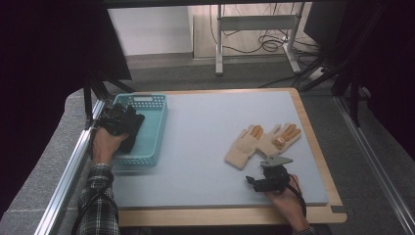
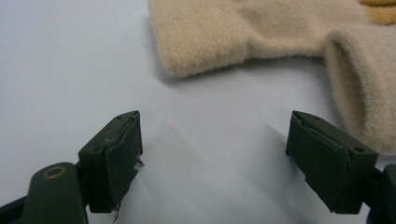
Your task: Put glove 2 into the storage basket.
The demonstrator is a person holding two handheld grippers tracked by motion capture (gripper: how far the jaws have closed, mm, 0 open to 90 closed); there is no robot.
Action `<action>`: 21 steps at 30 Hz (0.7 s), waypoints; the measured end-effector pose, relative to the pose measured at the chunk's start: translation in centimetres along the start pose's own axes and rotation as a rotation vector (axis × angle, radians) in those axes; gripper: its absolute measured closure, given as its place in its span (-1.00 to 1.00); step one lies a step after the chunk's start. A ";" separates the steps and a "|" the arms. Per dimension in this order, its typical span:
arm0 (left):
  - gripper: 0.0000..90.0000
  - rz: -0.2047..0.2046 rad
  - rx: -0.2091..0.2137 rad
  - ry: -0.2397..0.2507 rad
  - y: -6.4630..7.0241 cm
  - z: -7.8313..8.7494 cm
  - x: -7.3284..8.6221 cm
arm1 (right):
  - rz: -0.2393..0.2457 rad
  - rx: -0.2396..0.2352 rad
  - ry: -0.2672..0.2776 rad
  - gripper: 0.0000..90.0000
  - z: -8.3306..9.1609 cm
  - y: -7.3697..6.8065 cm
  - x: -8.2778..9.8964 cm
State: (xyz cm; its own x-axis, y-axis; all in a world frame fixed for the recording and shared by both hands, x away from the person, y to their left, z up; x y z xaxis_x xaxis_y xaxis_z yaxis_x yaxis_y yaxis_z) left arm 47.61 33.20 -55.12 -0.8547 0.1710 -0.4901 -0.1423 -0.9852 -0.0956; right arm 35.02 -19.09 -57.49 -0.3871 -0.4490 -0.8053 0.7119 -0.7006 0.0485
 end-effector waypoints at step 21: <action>-0.98 0.013 0.229 0.290 2.8 4.5 -0.6 | 0.000 0.000 0.000 -0.60 0.0 0.0 0.0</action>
State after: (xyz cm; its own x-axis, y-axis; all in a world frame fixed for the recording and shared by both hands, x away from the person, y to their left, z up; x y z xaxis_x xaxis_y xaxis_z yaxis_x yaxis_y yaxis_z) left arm 45.52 30.23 -51.19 -0.6851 0.1225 -0.7181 -0.2683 -0.9589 0.0924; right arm 35.02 -19.09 -57.49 -0.3871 -0.4494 -0.8051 0.7119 -0.7006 0.0488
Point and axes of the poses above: each handheld gripper's, and its own axes: z roughly backward along the jaws, x roughly out of its underside, y roughly to its right, the point moved 6 cm from there along -z, roughly forward along the jaws, and after that the axes turned 7 degrees about y, right-handed, at the moved point
